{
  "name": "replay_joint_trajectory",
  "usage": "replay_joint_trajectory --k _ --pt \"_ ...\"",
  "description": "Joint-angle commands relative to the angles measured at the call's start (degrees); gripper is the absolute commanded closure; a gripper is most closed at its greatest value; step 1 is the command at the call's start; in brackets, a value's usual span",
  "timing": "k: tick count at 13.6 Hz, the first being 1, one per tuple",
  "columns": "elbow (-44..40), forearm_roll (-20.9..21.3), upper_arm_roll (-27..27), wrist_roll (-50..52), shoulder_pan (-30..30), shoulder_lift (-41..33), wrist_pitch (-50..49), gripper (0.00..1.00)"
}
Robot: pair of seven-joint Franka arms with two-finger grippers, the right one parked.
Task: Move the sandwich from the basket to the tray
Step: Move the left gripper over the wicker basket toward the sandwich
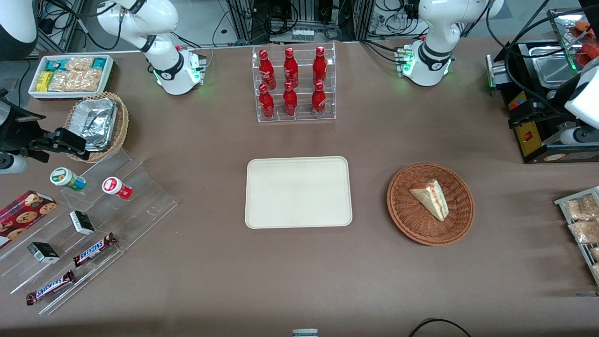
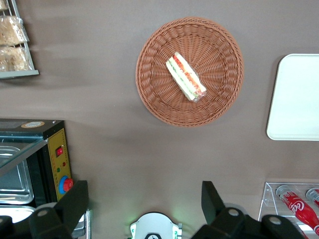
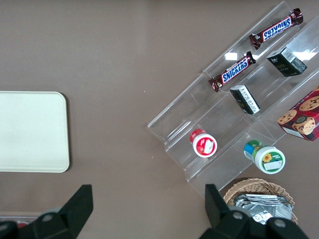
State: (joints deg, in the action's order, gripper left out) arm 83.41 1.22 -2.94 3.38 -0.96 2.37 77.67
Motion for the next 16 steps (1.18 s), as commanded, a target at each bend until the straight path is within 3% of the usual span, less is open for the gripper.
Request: replay_joint_trajectory --k 1,4,6,8,12,16 --pt "-0.18 -0.87 0.22 -1.27 0.0 -0.43 -1.11 0.0" --pt "1.4 -0.87 0.04 -0.48 0.08 1.49 0.02 0.0" --pt "6.99 -0.96 0.13 1.88 0.08 1.85 4.83 0.0" --pt "14.99 -0.96 0.04 11.16 0.69 1.5 13.96 0.0" --pt "23.71 -0.25 0.39 34.28 7.54 5.8 28.03 0.0" --pt "33.46 0.18 0.57 46.43 9.22 5.9 40.17 0.0"
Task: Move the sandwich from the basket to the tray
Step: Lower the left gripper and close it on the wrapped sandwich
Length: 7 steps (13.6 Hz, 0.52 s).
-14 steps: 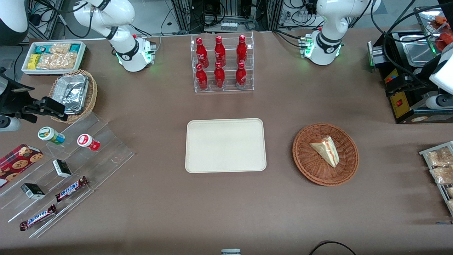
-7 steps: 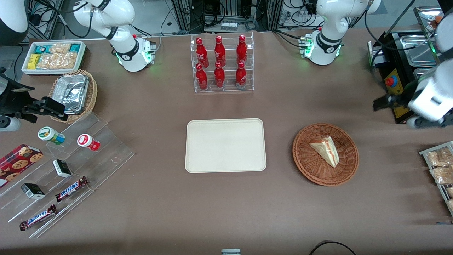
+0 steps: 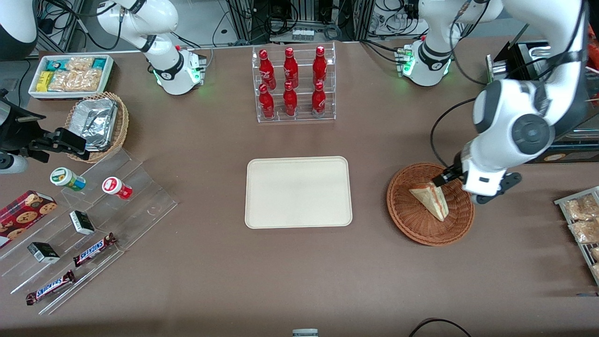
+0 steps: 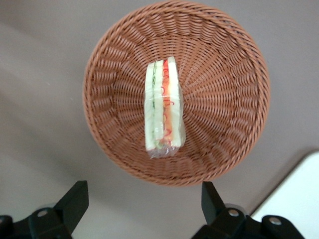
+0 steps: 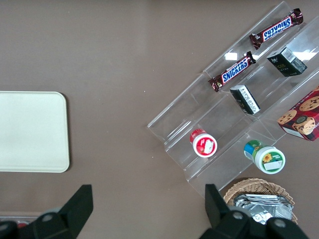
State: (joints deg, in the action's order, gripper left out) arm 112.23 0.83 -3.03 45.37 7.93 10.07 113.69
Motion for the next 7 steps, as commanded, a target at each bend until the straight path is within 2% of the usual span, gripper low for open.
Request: replay_joint_trajectory --k 1,3,7 --pt "7.71 0.75 0.66 6.98 0.42 -2.07 7.65 0.0" --pt "12.82 2.06 0.66 9.98 0.42 -2.42 14.76 0.0" --pt "14.16 2.24 0.66 12.55 0.42 0.38 21.56 0.0"
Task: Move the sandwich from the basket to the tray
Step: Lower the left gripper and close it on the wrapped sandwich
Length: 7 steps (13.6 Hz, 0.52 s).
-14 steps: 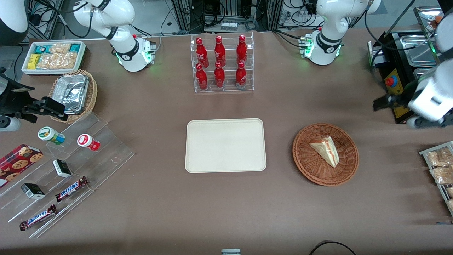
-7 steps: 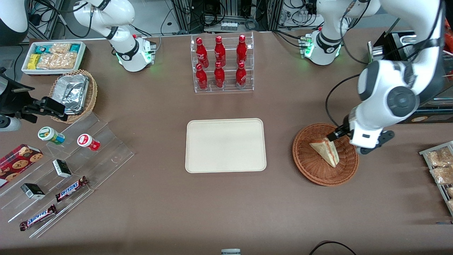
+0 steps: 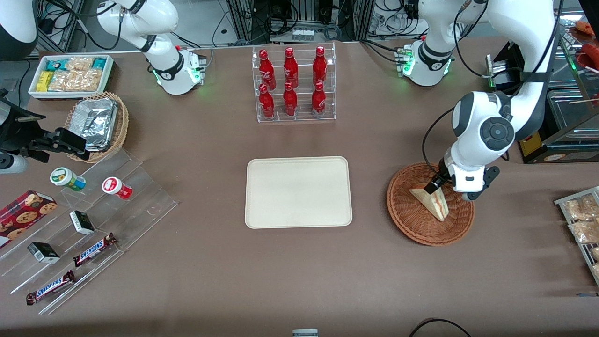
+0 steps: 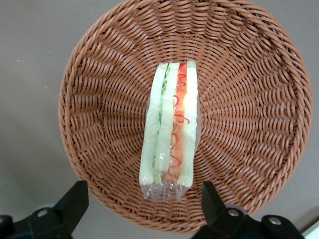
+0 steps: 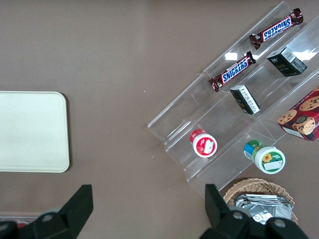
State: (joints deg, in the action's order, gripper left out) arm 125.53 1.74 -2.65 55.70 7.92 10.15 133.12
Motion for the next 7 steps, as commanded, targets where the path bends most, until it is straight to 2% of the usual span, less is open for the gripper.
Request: replay_joint_trajectory --k 1,6,7 --pt "0.94 1.34 0.28 2.22 0.43 1.26 3.1 0.0" --pt "0.94 2.47 0.37 2.49 0.43 4.96 7.42 0.0" --pt "0.86 2.57 0.37 2.75 0.43 4.96 7.42 0.09"
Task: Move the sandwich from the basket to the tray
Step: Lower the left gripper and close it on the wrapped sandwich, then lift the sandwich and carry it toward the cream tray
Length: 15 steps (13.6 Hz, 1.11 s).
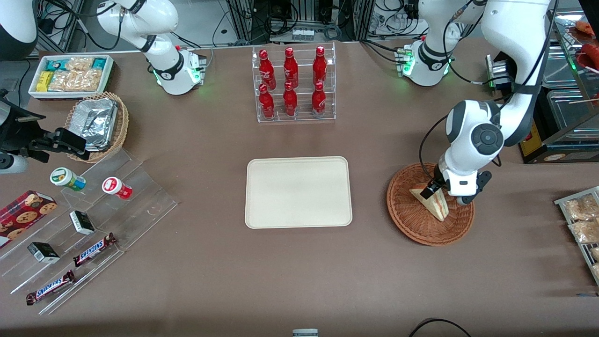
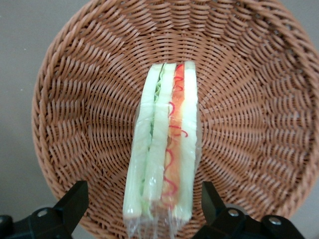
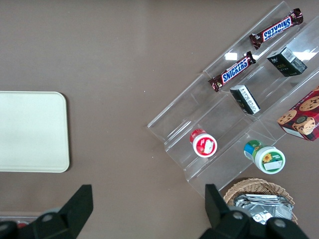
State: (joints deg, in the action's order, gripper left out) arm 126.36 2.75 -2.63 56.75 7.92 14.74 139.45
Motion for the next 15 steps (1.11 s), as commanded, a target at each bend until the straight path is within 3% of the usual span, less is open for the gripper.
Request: replay_joint_trajectory --k 1,2,3,10,15 --pt "-0.15 1.56 0.35 1.87 0.34 0.38 1.09 0.4" --pt "-0.67 1.56 0.35 2.57 0.34 0.47 1.09 0.79" --pt "-1.37 1.56 0.35 3.1 0.25 0.38 0.83 1.0" --pt "-10.59 4.11 -0.7 2.23 0.42 -2.6 -17.6 1.0" --pt "-22.81 4.11 -11.4 2.05 0.51 -2.79 -32.47 1.0"
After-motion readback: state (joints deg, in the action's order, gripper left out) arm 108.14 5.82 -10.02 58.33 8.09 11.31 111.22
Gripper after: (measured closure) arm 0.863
